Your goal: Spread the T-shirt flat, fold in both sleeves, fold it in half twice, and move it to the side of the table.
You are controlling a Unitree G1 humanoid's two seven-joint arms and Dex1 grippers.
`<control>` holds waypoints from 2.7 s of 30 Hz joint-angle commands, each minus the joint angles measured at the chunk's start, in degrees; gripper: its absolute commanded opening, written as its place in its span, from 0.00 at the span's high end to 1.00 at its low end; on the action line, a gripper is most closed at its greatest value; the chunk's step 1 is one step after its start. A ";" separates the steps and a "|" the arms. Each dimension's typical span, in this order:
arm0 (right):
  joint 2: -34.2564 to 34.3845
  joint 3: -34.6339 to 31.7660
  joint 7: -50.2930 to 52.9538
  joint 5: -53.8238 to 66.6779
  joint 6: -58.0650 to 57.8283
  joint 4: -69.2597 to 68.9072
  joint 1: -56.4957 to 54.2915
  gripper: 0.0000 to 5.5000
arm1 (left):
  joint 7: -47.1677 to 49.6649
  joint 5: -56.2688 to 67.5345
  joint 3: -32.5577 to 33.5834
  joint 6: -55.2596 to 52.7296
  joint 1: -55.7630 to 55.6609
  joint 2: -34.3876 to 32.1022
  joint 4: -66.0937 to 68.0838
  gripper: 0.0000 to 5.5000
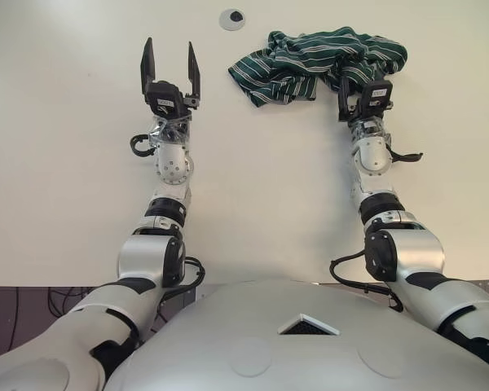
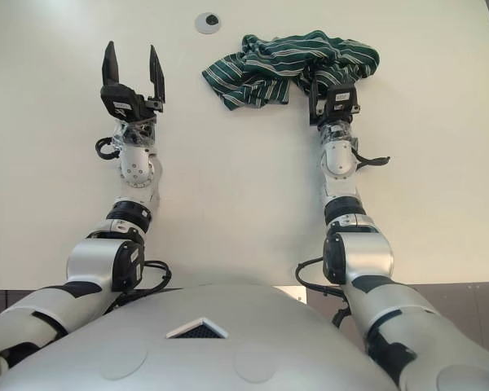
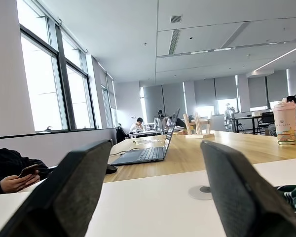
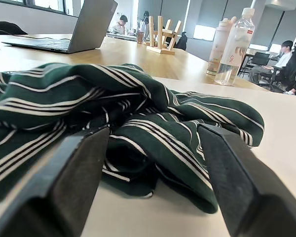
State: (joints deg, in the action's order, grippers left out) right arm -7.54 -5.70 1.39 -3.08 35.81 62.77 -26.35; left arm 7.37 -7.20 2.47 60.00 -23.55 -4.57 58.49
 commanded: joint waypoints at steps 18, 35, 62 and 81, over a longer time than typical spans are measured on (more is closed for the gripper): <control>-2.32 0.77 -26.04 6.98 -1.89 -7.26 1.86 1.00 | -0.43 0.67 0.54 -1.77 1.63 -0.83 -0.15 0.40; -46.56 17.13 -85.65 20.40 -40.24 -64.87 40.76 1.00 | -19.93 13.02 2.43 -10.43 -5.49 -9.92 -14.27 0.40; -34.21 9.06 -55.31 14.58 -37.50 -39.36 7.18 0.82 | -24.66 13.17 2.73 -15.89 -2.88 -9.11 -19.52 0.40; -7.57 33.54 -53.54 -3.27 -23.17 -33.06 2.17 0.82 | -30.55 20.27 7.37 -24.44 -1.58 -14.28 -23.74 0.40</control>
State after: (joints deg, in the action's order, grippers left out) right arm -15.82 27.64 -51.38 -6.18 12.98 29.09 -24.77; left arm -21.23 11.35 8.94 38.11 -25.25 -17.93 34.65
